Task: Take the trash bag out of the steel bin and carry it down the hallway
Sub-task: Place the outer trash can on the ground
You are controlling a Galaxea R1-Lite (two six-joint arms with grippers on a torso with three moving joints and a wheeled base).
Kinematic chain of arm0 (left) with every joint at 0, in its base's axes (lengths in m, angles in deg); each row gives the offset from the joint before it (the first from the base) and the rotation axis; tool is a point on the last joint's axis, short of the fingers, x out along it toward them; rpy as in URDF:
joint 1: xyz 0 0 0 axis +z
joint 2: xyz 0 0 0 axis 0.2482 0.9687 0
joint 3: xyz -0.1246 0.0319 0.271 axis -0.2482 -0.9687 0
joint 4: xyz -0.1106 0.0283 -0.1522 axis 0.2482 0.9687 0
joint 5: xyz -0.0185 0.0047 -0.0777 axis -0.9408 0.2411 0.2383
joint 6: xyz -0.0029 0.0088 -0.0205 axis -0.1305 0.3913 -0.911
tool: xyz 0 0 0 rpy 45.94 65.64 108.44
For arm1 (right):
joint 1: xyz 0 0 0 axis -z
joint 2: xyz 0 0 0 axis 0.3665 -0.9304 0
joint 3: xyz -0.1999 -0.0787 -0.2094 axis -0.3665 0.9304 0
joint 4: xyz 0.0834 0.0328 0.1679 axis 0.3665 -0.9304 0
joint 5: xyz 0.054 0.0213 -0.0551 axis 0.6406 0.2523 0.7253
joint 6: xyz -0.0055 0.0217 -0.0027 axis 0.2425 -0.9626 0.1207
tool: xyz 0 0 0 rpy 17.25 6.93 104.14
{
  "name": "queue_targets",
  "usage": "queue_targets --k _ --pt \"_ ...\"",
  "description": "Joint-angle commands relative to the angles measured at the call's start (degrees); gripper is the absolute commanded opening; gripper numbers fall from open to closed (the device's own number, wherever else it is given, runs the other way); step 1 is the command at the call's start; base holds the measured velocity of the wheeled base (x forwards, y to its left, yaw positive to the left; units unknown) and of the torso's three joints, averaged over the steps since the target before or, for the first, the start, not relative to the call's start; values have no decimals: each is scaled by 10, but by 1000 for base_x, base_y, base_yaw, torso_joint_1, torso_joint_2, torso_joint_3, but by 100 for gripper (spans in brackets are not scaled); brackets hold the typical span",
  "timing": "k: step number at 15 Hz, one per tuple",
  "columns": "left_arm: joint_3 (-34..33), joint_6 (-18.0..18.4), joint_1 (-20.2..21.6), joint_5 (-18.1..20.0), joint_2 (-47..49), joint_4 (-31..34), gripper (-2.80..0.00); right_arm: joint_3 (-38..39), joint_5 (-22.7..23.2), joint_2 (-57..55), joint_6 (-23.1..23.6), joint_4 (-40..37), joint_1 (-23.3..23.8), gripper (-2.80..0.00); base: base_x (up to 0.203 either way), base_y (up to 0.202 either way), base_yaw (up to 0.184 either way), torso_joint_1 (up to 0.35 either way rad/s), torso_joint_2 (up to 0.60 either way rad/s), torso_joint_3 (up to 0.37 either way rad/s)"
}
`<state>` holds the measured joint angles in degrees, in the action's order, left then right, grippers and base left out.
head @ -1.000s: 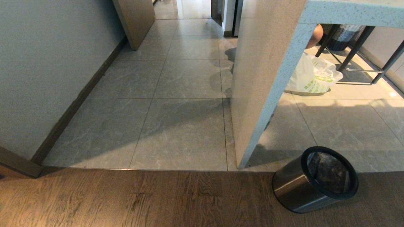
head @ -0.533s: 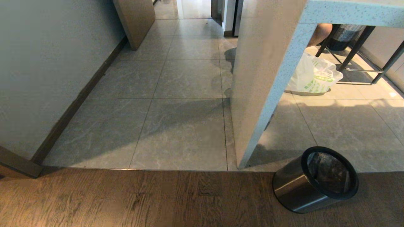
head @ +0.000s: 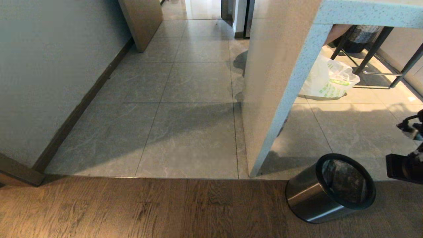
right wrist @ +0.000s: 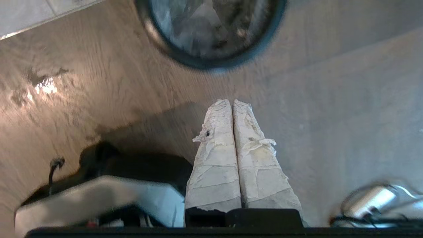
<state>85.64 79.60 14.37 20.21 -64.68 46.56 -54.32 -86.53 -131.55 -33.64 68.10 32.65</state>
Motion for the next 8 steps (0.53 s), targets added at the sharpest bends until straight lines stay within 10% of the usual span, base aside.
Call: queue_targets --k 1,8 --pt "0 0 0 0 1 0 -280 13 16 -77 7 38 4 -280 0 0 0 0 0 0" --pt "-1 0 0 0 1 0 -280 64 81 -216 39 288 -10 -280 0 0 0 0 0 0"
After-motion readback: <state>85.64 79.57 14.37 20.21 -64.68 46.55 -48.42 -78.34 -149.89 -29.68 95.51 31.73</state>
